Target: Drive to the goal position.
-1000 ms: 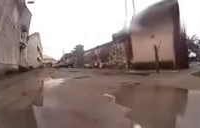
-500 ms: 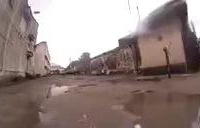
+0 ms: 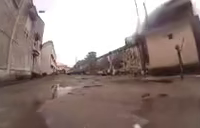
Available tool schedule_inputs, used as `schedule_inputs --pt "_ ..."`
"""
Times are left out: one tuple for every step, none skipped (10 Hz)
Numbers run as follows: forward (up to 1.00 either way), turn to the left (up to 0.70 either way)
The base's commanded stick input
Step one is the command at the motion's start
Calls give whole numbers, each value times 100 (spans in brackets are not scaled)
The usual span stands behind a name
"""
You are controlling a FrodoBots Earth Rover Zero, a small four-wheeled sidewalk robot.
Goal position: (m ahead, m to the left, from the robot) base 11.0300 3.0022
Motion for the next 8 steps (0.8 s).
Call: schedule_inputs --pt "70 17" --pt "70 17" --pt "70 17" --pt "70 17" --pt "70 17" --pt "70 17" --pt "70 17" --pt "70 17"
